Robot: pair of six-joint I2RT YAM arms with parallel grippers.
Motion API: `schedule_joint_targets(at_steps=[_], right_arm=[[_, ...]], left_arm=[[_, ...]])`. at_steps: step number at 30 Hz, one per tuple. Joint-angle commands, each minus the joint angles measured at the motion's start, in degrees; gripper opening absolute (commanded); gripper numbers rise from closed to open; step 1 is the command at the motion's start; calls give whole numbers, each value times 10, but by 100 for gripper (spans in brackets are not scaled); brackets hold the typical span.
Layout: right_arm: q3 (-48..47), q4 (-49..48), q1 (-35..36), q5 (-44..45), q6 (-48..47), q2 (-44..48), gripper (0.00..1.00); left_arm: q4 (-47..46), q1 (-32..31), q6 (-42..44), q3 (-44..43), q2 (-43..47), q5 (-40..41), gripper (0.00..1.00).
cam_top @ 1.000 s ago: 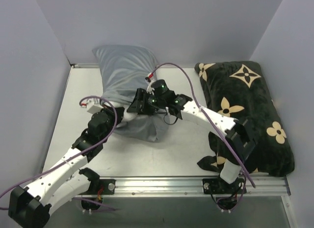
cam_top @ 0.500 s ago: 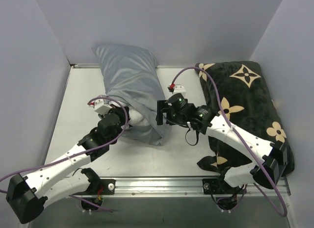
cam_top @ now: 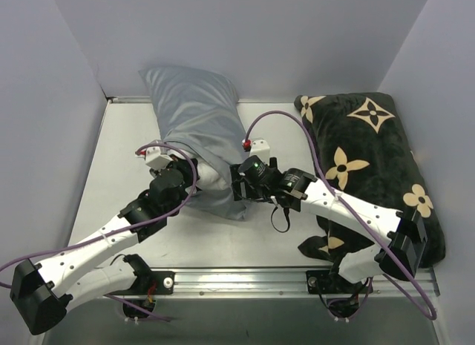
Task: Remove the pillowcase from the pillow
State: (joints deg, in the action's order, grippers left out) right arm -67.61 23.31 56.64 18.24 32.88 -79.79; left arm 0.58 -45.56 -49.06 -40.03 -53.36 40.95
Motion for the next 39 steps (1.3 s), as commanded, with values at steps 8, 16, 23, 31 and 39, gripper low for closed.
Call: schedule_joint_targets(at_steps=[8,16,23,31,39], right_arm=[[16,-5,-17,14,-1,10,71],[-2,-2,42,50,-3,4,86],[11,7,-5,58,17,-23,75],[38,7,-79,37,11,45,19],[111,-11,-116,-72,32,22,0]], left_arm=[[-48,-1,20,-64,6,30,0],[-51,-3,14,-66,-3,27,0],[-45,-5,21,-70,7,25,0],[-28,-6,25,-66,26,29,0],[-91,-5,22,-79,20,38,0]])
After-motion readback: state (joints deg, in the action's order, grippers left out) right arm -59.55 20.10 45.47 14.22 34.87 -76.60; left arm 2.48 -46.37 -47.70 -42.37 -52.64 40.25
